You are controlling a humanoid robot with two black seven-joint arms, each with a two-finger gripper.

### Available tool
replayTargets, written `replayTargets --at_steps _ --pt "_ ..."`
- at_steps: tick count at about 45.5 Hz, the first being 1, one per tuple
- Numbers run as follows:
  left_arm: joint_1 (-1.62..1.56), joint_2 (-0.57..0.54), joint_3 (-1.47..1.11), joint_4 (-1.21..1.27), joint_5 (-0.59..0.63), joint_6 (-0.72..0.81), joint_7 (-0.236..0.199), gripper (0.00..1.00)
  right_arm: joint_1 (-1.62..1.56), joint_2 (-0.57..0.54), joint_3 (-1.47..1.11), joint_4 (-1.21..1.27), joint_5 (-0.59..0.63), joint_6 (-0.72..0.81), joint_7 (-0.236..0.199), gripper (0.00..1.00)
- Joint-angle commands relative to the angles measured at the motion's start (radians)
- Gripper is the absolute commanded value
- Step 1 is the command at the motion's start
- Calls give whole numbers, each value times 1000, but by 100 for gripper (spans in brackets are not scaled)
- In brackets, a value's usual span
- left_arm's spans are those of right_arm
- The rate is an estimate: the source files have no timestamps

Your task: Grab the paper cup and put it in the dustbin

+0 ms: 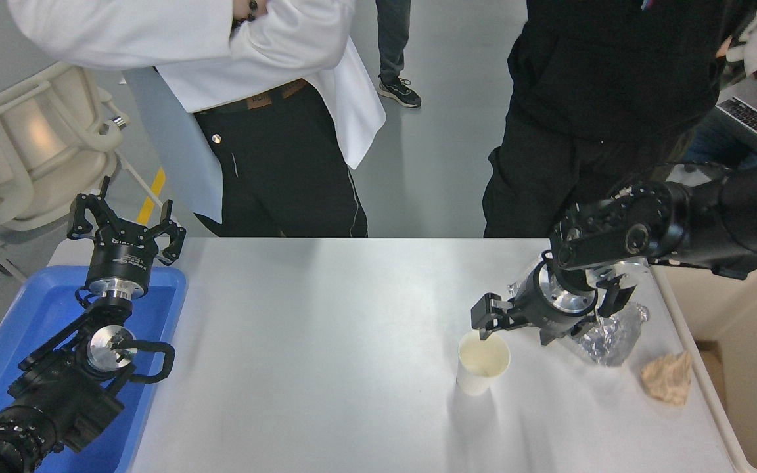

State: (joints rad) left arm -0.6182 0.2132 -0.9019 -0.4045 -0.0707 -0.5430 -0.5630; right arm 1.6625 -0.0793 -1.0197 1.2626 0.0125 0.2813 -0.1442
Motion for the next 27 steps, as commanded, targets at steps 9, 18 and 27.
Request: replayTargets --at_steps 9,18,27 --pt "0 0 0 0 0 0 0 99 -121 62 -10 -83 -14 -77 0 73" --pt "0 0 0 0 0 0 0 99 -121 61 -46 -83 4 -76 0 28" --pt "0 0 0 0 0 0 0 99 -109 53 -49 -78 55 -65 0 0"
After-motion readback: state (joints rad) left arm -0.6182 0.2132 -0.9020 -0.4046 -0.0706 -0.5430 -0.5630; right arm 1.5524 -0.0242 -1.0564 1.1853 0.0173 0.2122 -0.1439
